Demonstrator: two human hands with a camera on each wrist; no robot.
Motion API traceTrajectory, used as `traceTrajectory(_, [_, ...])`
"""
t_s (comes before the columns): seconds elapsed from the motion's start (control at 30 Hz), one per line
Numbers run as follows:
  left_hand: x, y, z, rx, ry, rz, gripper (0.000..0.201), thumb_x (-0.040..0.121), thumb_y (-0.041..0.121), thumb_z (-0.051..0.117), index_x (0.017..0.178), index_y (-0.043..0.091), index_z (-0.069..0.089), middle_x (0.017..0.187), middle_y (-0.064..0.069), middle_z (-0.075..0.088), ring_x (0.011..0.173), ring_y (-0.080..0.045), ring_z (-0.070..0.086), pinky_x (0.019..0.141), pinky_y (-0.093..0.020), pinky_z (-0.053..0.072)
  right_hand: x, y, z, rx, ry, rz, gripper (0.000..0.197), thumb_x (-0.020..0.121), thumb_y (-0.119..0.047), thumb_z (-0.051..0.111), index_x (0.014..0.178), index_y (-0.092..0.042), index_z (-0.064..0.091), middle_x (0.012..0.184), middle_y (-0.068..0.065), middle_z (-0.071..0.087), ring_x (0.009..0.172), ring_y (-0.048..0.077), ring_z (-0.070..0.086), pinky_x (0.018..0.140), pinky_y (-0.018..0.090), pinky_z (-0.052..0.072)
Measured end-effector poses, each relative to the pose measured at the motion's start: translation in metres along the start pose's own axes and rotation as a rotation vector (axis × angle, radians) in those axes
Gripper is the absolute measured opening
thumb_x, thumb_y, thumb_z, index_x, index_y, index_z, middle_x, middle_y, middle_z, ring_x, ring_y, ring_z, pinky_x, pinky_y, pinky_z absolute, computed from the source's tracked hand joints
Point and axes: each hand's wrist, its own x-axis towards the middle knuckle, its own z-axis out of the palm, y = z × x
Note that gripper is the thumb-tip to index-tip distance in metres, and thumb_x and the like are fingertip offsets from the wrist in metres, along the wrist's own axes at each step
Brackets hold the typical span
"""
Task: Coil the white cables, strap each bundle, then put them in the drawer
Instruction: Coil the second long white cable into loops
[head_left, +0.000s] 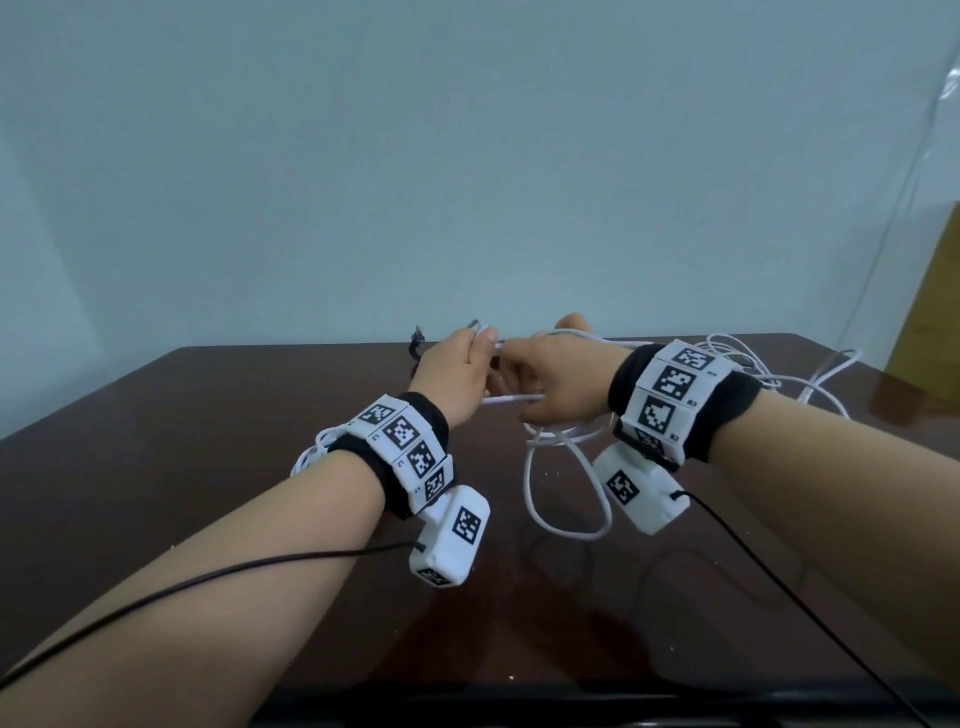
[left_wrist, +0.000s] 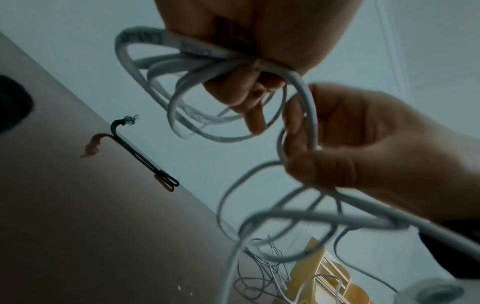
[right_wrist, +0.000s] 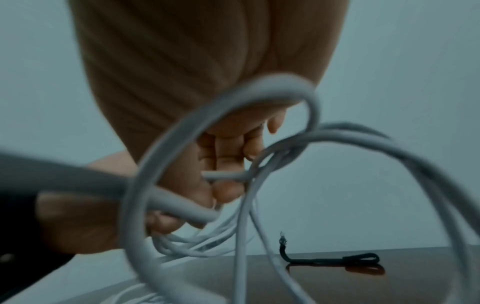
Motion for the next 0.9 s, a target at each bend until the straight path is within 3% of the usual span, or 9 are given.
traceTrajectory(0.07, [0.0, 0.001, -0.005, -0.066, -0.046, -0.011, 0.041, 0.101, 0.04, 0.03, 0.077, 0.014, 0.051, 0.065, -0.006, 0.063, 0.048, -0.018, 0.049, 0.056, -0.034, 0.044, -0.003, 0.008, 0.001, -0.061, -0.033, 0.06, 0.027, 0.073, -0.029, 0.065, 0.09, -0.029, 0.044, 0.075, -0.014, 0.053, 0.089, 0.013, 0.051, 0.086, 0.032, 0.03])
traceTrajectory(0.17, [-0.006, 0.004, -0.011, -0.129, -0.185, -0.063, 0.046, 0.1, 0.042, 0.035, 0.068, 0.013, 0.05, 0.06, -0.011, 0.06, 0.036, -0.015, 0.043, 0.041, -0.022, 0.034, -0.009, 0.025, 0.005, -0.154, -0.068, 0.142, 0.029, 0.069, -0.047, 0.063, 0.093, -0.036, 0.051, 0.084, -0.017, 0.062, 0.093, 0.008, 0.042, 0.083, 0.035, 0.023])
traceTrajectory(0.27, [-0.011, 0.004, -0.011, -0.014, -0.371, -0.054, 0.044, 0.091, 0.052, 0.049, 0.076, 0.012, 0.059, 0.055, -0.005, 0.059, 0.04, -0.014, 0.045, 0.041, -0.019, 0.035, -0.012, 0.039, 0.006, -0.142, -0.12, 0.186, 0.043, 0.065, -0.071, 0.061, 0.092, -0.038, 0.053, 0.084, -0.015, 0.062, 0.095, 0.008, 0.043, 0.084, 0.036, 0.025])
traceTrajectory(0.37, [-0.012, 0.001, -0.016, 0.044, -0.436, -0.036, 0.038, 0.079, 0.046, 0.069, 0.09, 0.011, 0.068, 0.06, -0.004, 0.061, 0.049, -0.014, 0.05, 0.048, -0.024, 0.041, -0.018, 0.052, 0.004, -0.02, -0.162, 0.271, 0.074, 0.057, -0.089, 0.037, 0.11, -0.04, 0.052, 0.086, -0.006, 0.061, 0.093, 0.014, 0.048, 0.083, 0.035, 0.034])
traceTrajectory(0.43, [-0.01, -0.003, -0.022, 0.018, -0.396, -0.051, 0.029, 0.081, 0.04, 0.07, 0.086, 0.011, 0.069, 0.057, 0.0, 0.061, 0.047, -0.011, 0.05, 0.047, -0.023, 0.041, -0.022, 0.058, 0.008, 0.144, -0.137, 0.304, 0.081, 0.059, -0.083, 0.031, 0.119, -0.033, 0.051, 0.094, 0.002, 0.062, 0.096, 0.021, 0.057, 0.08, 0.032, 0.04])
traceTrajectory(0.5, [-0.006, -0.007, -0.027, -0.058, -0.345, -0.109, 0.028, 0.088, 0.037, 0.062, 0.076, 0.012, 0.064, 0.045, 0.007, 0.051, 0.038, -0.009, 0.041, 0.039, -0.02, 0.034, -0.025, 0.06, 0.009, 0.268, -0.089, 0.337, 0.075, 0.065, -0.077, 0.039, 0.12, -0.028, 0.052, 0.104, 0.005, 0.062, 0.1, 0.023, 0.058, 0.084, 0.033, 0.045])
traceTrajectory(0.67, [0.009, -0.033, -0.04, -0.131, -0.045, -0.321, 0.038, 0.096, 0.036, 0.05, 0.067, 0.012, 0.055, 0.051, 0.0, 0.042, 0.041, -0.016, 0.035, 0.044, -0.023, 0.03, -0.037, 0.074, 0.002, 0.627, 0.215, 0.476, 0.03, 0.075, -0.046, 0.071, 0.097, -0.025, 0.071, 0.094, -0.004, 0.066, 0.089, 0.01, 0.059, 0.081, 0.026, 0.045])
traceTrajectory(0.8, [0.015, -0.062, -0.063, -0.286, 0.188, -0.551, 0.036, 0.096, 0.033, 0.049, 0.07, 0.009, 0.053, 0.055, -0.003, 0.043, 0.043, -0.018, 0.037, 0.043, -0.024, 0.029, -0.049, 0.107, 0.005, 0.551, 0.397, 0.858, 0.031, 0.089, -0.039, 0.057, 0.085, -0.013, 0.073, 0.082, 0.01, 0.068, 0.076, 0.025, 0.063, 0.072, 0.031, 0.048])
traceTrajectory(0.9, [0.019, -0.077, -0.071, -0.47, 0.326, -0.637, 0.033, 0.095, 0.032, 0.051, 0.074, 0.007, 0.05, 0.054, -0.005, 0.041, 0.035, -0.017, 0.038, 0.037, -0.02, 0.027, -0.057, 0.126, 0.011, 0.472, 0.313, 1.098, 0.029, 0.094, -0.023, 0.046, 0.107, -0.004, 0.065, 0.093, 0.017, 0.065, 0.084, 0.032, 0.062, 0.064, 0.025, 0.041])
